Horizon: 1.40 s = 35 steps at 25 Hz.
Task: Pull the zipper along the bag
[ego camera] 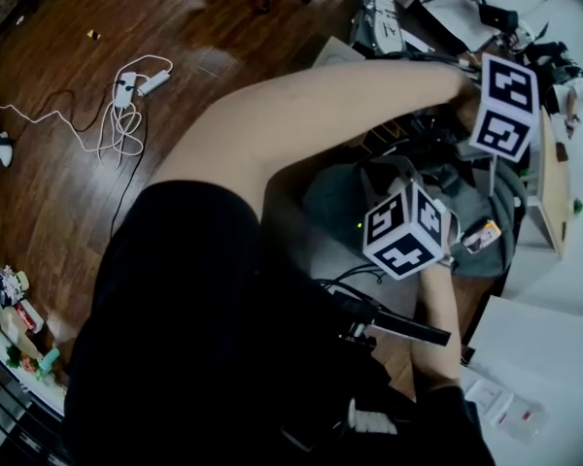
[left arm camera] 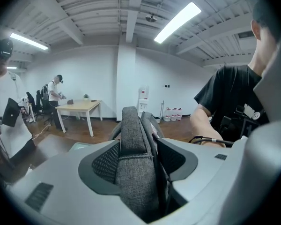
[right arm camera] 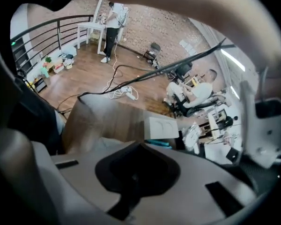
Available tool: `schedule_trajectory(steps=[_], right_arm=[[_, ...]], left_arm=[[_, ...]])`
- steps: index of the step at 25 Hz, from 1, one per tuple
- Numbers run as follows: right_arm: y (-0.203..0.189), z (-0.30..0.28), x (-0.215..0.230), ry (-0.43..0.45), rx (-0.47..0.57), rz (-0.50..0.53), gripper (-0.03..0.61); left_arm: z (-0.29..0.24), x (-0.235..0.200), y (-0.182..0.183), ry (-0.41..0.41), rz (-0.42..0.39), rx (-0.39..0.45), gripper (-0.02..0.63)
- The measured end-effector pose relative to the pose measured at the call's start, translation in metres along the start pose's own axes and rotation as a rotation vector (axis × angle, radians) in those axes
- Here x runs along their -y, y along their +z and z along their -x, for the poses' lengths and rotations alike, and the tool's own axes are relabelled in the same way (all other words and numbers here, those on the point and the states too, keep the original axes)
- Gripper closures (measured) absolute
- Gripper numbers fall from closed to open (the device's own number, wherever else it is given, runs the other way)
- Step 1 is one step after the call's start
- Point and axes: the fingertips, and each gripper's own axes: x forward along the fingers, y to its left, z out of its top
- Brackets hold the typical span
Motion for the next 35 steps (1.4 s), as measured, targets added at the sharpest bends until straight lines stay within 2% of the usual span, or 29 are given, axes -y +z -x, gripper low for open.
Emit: schedule_trajectory(steps=[2, 4, 6, 8, 9, 11, 15, 18, 20, 22, 23, 26, 28, 31, 33, 34, 35], right_arm=[[0.013, 0.021, 0.024, -0.061, 0.050, -0.001, 0.572], [0.019, 0.034, 0.031, -0.020, 0.082, 0.000, 0.574], [0.009, 0.029, 0.014, 0.036, 0.044, 0.043, 0.574], [0.003, 0.017, -0.005, 0.031, 0.008, 0.102, 0.569], [0.005, 0.014, -0.008, 0.019, 0.022, 0.104, 0.569], [0.015, 0.016, -0.010, 0.012, 0.103, 0.044, 0.566], [0.031, 0.054, 0.003, 0.018, 0.331, -0.115, 0.565], [0.022, 0.097, 0.025, -0.075, 0.502, -0.217, 0.563], [0.013, 0.127, 0.039, -0.134, 0.620, -0.360, 0.563], [-0.016, 0.155, 0.051, -0.218, 0.663, -0.517, 0.561], [-0.038, 0.170, 0.056, -0.279, 0.668, -0.560, 0.557], [-0.131, 0.208, 0.060, -0.480, 0.682, -0.654, 0.555], [-0.193, 0.218, 0.047, -0.556, 0.678, -0.745, 0.557], [-0.253, 0.210, 0.018, -0.590, 0.645, -0.872, 0.557], [-0.277, 0.192, -0.001, -0.557, 0.605, -0.930, 0.548], [-0.288, 0.181, -0.009, -0.523, 0.579, -0.948, 0.528], [-0.297, 0.168, -0.017, -0.479, 0.557, -0.961, 0.475]], left_arm=[[0.005, -0.002, -0.007, -0.006, 0.005, -0.013, 0.367], [0.015, -0.006, -0.010, -0.023, 0.055, 0.008, 0.367], [0.017, -0.007, -0.009, -0.036, 0.122, 0.037, 0.368], [0.015, -0.006, -0.010, -0.024, 0.119, 0.044, 0.368], [0.015, -0.006, -0.011, -0.016, 0.105, 0.045, 0.368], [0.018, -0.005, -0.013, -0.005, 0.079, 0.053, 0.368], [0.025, -0.006, -0.022, 0.046, 0.041, 0.088, 0.368], [0.032, -0.009, -0.028, 0.080, 0.025, 0.092, 0.368], [0.044, -0.013, -0.037, 0.098, 0.020, 0.078, 0.368], [0.058, -0.015, -0.047, 0.105, 0.001, 0.048, 0.368], [0.063, -0.015, -0.051, 0.110, -0.018, 0.029, 0.368], [0.068, -0.010, -0.043, 0.124, -0.132, -0.032, 0.367], [0.062, -0.004, -0.031, 0.126, -0.219, -0.099, 0.367], [0.051, -0.001, -0.022, 0.108, -0.276, -0.199, 0.334], [0.046, 0.000, -0.025, 0.094, -0.273, -0.264, 0.240], [0.044, 0.000, -0.027, 0.104, -0.275, -0.301, 0.232], [0.043, -0.002, -0.029, 0.125, -0.281, -0.337, 0.232]])
